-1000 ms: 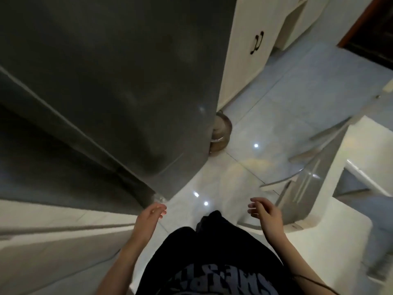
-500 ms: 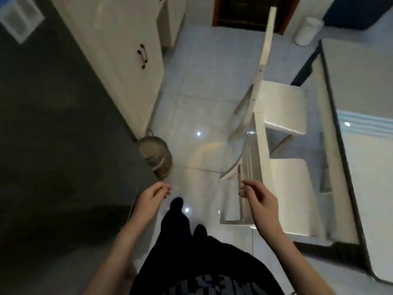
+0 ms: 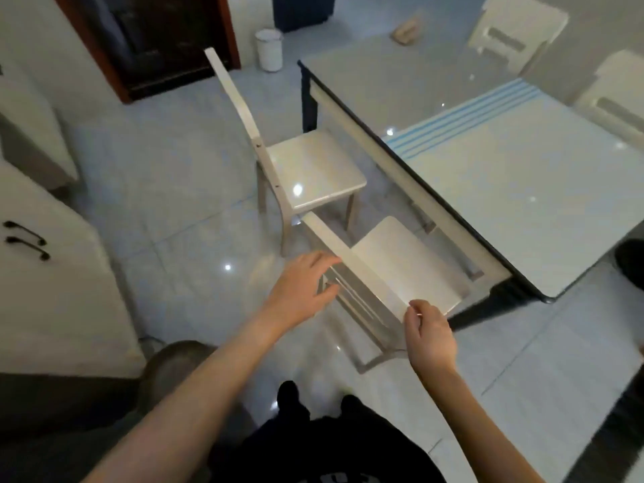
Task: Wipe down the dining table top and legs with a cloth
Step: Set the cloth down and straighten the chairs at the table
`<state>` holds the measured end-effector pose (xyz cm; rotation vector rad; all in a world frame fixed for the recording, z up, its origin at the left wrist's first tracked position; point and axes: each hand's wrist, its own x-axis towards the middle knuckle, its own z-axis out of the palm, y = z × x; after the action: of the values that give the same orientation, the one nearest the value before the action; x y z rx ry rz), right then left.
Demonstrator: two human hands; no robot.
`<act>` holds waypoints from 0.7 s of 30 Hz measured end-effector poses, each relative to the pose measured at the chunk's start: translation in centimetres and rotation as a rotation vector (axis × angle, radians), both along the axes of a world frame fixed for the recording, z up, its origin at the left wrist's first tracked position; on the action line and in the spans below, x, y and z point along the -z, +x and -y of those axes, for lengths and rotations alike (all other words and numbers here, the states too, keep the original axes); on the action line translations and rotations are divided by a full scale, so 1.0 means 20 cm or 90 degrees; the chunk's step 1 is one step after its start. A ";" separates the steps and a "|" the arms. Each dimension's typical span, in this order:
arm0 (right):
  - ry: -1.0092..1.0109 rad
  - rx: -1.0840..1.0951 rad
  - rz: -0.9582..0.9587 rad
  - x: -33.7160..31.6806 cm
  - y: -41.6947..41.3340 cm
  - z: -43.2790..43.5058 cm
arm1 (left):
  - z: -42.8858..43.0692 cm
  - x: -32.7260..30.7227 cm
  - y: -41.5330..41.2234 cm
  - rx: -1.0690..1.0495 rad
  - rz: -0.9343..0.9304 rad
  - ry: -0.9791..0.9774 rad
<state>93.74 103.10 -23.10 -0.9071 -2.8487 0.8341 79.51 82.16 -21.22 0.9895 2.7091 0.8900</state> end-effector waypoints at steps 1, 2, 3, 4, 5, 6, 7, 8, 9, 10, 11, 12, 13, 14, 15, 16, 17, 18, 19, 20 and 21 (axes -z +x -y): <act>0.042 -0.005 0.053 0.00 -0.01 0.01 | -0.05 0.00 -0.06 0.039 -0.029 -0.021; 0.086 -0.013 0.099 0.00 -0.02 0.03 | -0.09 0.01 -0.11 0.070 -0.056 -0.040; 0.126 -0.018 0.138 -0.01 -0.04 0.04 | -0.13 0.02 -0.17 0.092 -0.076 -0.063; 0.161 -0.015 0.173 -0.02 -0.05 0.06 | -0.16 0.04 -0.22 0.109 -0.106 -0.086; 0.179 0.001 0.202 -0.02 -0.07 0.06 | -0.19 0.05 -0.27 0.124 -0.139 -0.110; 0.178 0.024 0.215 -0.02 -0.08 0.06 | -0.21 0.07 -0.31 0.138 -0.180 -0.131; 0.171 0.043 0.221 -0.02 -0.08 0.06 | -0.24 0.07 -0.35 0.151 -0.215 -0.147; 0.169 0.056 0.223 -0.01 -0.09 0.06 | -0.27 0.08 -0.39 0.163 -0.238 -0.156; 0.175 0.061 0.225 0.00 -0.09 0.06 | -0.29 0.09 -0.43 0.171 -0.249 -0.167; 0.179 0.066 0.225 0.01 -0.10 0.05 | -0.31 0.09 -0.46 0.173 -0.252 -0.182; 0.178 0.070 0.223 0.02 -0.10 0.04 | -0.33 0.09 -0.49 0.172 -0.254 -0.200; 0.178 0.075 0.220 0.02 -0.10 0.04 | -0.34 0.10 -0.52 0.174 -0.266 -0.215; 0.181 0.081 0.218 0.03 -0.10 0.02 | -0.36 0.11 -0.55 0.176 -0.281 -0.227; 0.183 0.091 0.214 0.04 -0.11 0.01 | -0.38 0.12 -0.57 0.178 -0.292 -0.235; 0.179 0.100 0.211 0.04 -0.11 -0.01 | -0.40 0.13 -0.58 0.177 -0.298 -0.234; 0.178 0.106 0.212 0.05 -0.13 -0.03 | -0.42 0.14 -0.60 0.179 -0.296 -0.225; 0.182 0.110 0.212 0.05 -0.14 -0.04 | -0.45 0.15 -0.61 0.184 -0.289 -0.214; 0.191 0.114 0.211 0.06 -0.15 -0.06 | -0.47 0.16 -0.63 0.188 -0.283 -0.204; 0.197 0.120 0.210 0.06 -0.17 -0.08 | -0.50 0.16 -0.65 0.190 -0.278 -0.197; 0.198 0.128 0.207 0.05 -0.19 -0.10 | -0.52 0.16 -0.68 0.191 -0.278 -0.188; 0.196 0.133 0.200 0.05 -0.21 -0.12 | -0.55 0.17 -0.70 0.191 -0.280 -0.178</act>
<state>89.55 105.49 -24.04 -1.3563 -2.9398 0.2386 65.43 93.13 -24.54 1.6188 2.7897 0.2509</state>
